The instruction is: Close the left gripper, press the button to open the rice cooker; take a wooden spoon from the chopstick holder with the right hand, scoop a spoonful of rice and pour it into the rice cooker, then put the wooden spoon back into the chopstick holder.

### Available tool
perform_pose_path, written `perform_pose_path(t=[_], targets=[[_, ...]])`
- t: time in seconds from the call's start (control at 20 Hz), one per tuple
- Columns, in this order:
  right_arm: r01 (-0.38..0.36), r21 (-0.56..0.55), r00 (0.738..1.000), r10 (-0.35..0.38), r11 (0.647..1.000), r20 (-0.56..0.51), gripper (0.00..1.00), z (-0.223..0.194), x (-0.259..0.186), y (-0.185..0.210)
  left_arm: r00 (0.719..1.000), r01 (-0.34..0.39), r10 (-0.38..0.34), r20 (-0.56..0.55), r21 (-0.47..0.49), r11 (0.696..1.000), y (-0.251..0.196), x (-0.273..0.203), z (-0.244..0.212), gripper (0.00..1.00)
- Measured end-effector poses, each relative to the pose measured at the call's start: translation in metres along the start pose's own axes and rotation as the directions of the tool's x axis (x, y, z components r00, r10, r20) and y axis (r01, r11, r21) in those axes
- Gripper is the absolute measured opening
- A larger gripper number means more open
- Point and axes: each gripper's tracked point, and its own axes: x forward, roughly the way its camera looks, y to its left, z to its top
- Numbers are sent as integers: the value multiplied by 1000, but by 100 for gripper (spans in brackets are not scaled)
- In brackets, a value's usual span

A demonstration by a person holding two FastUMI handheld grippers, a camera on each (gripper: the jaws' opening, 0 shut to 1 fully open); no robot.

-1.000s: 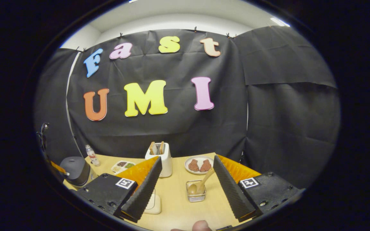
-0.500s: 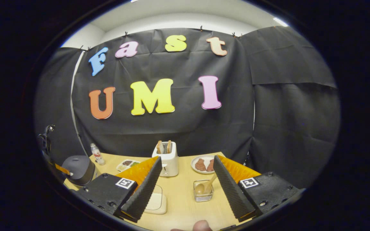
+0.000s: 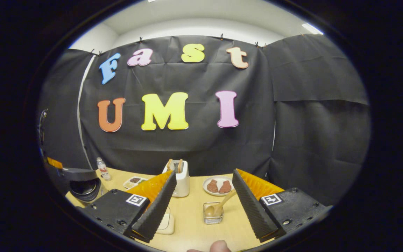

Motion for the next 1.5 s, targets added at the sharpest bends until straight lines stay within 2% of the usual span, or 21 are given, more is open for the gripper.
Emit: perform_pose_path(t=[0.15, 0.4, 0.6, 0.75, 0.9, 1.1, 1.45, 1.5], targets=[[-4, -3, 1000, 4, 1000, 5, 100, 1, -3, 0, 989, -11, 3, 146, 52, 999, -4, -13, 47, 0], [-4, -10, 1000, 4, 1000, 1, 100, -3, -1, -6, 970, 35, -50, 236, 67, 997, -28, -29, 64, 3], [12, -36, 1000, -13, 999, -16, 100, -16, 6, -22, 960, 77, -95, 263, 80, 994, -55, -40, 57, 88], [29, -22, 997, -30, 999, -66, 100, -35, 21, -36, 947, 65, -84, 310, 73, 995, -73, -50, 57, 97], [47, 31, 991, -42, 998, -130, 100, -61, 44, -49, 937, 60, -90, 337, 99, 993, -89, -58, 50, 95], [82, 80, 971, -62, 993, -232, 100, -108, 87, -67, 940, 62, -99, 328, 119, 991, -108, -53, 48, 95], [80, 176, 907, 2, 981, -421, 100, -195, 159, -79, 961, 7, -38, 273, 111, 994, -121, -16, 46, 95], [76, 190, 899, 15, 979, -438, 97, -205, 169, -79, 964, 2, -32, 264, 113, 994, -123, -13, 46, 94]])
